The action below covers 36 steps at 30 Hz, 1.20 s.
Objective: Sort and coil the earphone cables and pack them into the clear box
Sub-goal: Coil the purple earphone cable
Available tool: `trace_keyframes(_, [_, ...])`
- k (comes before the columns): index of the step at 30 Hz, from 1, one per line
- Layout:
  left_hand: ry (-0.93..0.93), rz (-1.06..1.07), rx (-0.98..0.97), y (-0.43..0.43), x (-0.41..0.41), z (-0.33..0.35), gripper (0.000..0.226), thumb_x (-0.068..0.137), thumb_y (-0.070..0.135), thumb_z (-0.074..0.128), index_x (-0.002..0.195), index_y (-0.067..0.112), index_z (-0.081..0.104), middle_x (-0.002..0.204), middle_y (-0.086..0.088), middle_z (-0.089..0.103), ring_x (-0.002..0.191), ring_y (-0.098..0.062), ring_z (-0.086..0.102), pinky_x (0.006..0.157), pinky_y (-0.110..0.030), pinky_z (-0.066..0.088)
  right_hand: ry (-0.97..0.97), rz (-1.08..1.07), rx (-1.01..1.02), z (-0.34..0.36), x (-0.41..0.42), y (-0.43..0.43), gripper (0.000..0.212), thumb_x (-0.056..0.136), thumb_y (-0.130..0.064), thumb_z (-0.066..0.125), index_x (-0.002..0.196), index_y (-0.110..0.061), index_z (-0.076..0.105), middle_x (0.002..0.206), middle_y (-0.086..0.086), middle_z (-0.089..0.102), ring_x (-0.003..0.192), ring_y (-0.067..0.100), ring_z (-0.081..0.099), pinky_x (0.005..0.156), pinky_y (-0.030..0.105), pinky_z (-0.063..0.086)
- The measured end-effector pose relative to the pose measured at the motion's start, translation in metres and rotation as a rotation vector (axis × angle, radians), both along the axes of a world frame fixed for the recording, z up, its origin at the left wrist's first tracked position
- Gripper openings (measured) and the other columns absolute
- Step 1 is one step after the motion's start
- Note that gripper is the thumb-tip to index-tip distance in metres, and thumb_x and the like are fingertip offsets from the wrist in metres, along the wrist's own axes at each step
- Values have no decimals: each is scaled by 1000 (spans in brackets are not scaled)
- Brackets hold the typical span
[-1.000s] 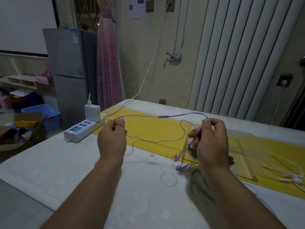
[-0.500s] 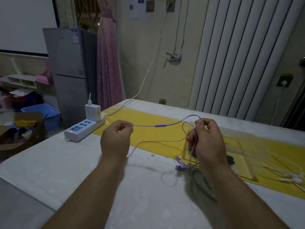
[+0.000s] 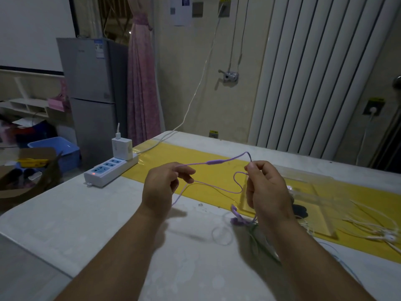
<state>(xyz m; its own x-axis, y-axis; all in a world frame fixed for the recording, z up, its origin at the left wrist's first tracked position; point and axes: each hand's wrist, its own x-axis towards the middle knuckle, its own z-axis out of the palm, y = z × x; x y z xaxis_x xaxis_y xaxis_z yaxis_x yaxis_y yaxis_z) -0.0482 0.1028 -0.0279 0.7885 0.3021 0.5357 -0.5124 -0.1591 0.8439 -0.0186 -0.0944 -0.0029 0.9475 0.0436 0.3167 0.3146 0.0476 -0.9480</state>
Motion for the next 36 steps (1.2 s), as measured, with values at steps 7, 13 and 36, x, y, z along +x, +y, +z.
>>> trace_keyframes(7, [139, -36, 146, -12, 1, 1, 27, 76, 16, 59, 96, 24, 75, 85, 1, 73, 80, -7, 63, 73, -19, 48, 35, 271, 32, -5, -1, 7, 24, 101, -21, 47, 78, -14, 50, 45, -11, 36, 40, 9, 23, 43, 21, 19])
trace_keyframes(13, [124, -25, 372, -14, 6, -8, 21, 77, 27, 74, 93, 40, 71, 62, 6, 54, 58, -3, 47, 61, -18, 39, -119, 357, -232, -11, -8, 12, 25, 100, -28, 48, 82, -11, 53, 51, -10, 38, 45, 6, 31, 45, 17, 27])
trace_keyframes(36, [210, 732, -119, 17, 13, -8, 2, 88, 28, 65, 88, 30, 65, 76, 4, 68, 79, -20, 65, 73, -34, 49, -32, -197, 251, 4, 0, 1, 23, 105, -26, 37, 86, -16, 48, 50, -4, 50, 48, 15, 51, 47, 26, 42])
